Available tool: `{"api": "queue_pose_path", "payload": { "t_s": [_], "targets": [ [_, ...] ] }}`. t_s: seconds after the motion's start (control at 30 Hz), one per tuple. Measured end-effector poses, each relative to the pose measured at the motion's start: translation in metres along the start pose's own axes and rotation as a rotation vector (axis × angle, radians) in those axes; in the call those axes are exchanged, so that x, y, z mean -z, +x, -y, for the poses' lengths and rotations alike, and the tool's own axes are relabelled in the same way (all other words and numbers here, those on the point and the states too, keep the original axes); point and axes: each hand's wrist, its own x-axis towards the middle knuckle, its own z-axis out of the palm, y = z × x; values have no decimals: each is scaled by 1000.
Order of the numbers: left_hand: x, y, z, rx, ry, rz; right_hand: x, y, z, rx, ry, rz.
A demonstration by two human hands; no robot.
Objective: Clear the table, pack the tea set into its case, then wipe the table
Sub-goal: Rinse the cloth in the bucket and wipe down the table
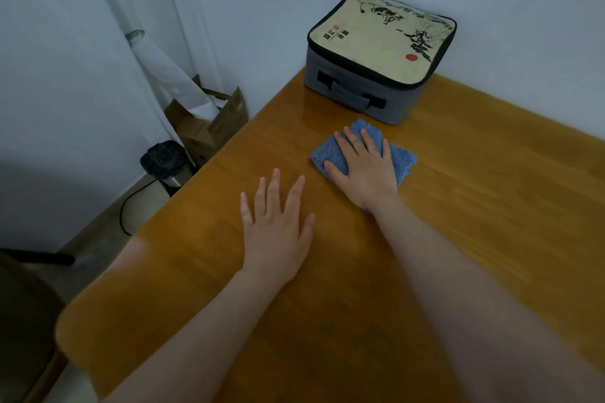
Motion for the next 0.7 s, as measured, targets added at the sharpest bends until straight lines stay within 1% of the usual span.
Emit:
{"api": "queue_pose_path", "payload": {
  "t_s": [0.17, 0.27, 0.4, 0.57, 0.7],
  "targets": [
    [1, 21, -11, -39, -48, -96, 5, 20, -14, 18, 10, -14],
    [2, 26, -16, -53, -38, -133, 6, 20, -15, 32, 16, -10],
    [0, 19, -21, -41, -17, -114, 8, 6, -30, 28, 15, -6],
    [-3, -1, -20, -21, -31, -69, 14, -20, -63, -35, 6, -7],
    [-7, -18, -15, -25, -33, -76, 16, -36, -62, -96, -30, 22]
  ]
}}
